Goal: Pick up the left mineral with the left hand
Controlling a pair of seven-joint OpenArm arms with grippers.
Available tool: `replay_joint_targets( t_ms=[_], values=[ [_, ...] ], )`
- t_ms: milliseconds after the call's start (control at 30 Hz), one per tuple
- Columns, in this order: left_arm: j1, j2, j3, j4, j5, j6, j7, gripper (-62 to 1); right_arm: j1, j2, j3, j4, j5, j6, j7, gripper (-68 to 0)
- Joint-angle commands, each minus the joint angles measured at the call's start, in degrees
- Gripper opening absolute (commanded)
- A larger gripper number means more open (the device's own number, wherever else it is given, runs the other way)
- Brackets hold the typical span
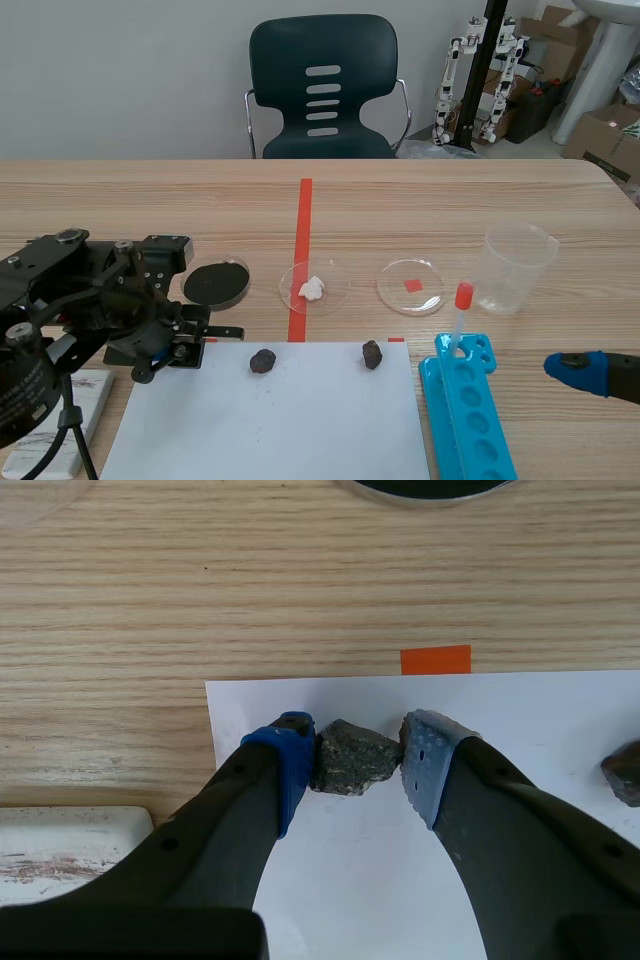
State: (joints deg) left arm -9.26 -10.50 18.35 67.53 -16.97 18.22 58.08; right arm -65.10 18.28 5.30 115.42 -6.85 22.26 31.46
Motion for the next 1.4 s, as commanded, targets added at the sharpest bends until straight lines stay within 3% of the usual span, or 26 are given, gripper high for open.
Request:
replay_joint_targets(
  t_ms=[0,167,367,533,633,833,967,1267,1367],
  values=[
    [0.2,-0.5,-0.4,3.2,0.0,0.2,-0.9,-51.1,0.3,0.2,0.5,0.5,0.5,-0.2,0.8,-8.4],
    [4.3,-3.0,-0.4,10.1,-1.9,0.3,-6.8,-51.1,0.3,0.2,0.5,0.5,0.5,-0.2,0.8,-8.4],
    [11.7,-7.6,-0.5,19.2,-5.1,0.1,-21.1,-51.1,0.3,0.2,0.5,0.5,0.5,-0.2,0.8,-8.4],
    [18.1,-11.6,-0.5,25.2,-5.2,-0.2,-32.5,-51.1,0.3,0.2,0.5,0.5,0.5,-0.2,0.8,-8.4],
    [22.1,-14.3,-0.8,27.7,-5.2,-4.2,-38.9,-51.1,0.3,0.2,0.5,0.5,0.5,-0.2,0.8,-8.4],
    [31.3,-17.5,-6.8,31.5,-7.7,-17.7,-49.8,-51.1,0.3,0.2,0.5,0.5,0.5,-0.2,0.8,-8.4],
    [37.2,-18.5,-12.0,33.8,-7.7,-23.7,-54.4,-51.1,0.3,0.2,0.5,0.5,0.4,-0.2,0.8,-8.4],
    [49.5,-19.2,-20.6,37.4,-7.3,-29.6,-63.7,-51.1,0.3,0.2,0.5,0.5,0.5,-0.2,0.8,-8.4],
    [52.7,-19.2,-22.6,38.1,-7.3,-30.0,-66.6,-51.1,0.3,0.2,0.5,0.5,0.5,-0.2,0.8,-8.4]
  ],
)
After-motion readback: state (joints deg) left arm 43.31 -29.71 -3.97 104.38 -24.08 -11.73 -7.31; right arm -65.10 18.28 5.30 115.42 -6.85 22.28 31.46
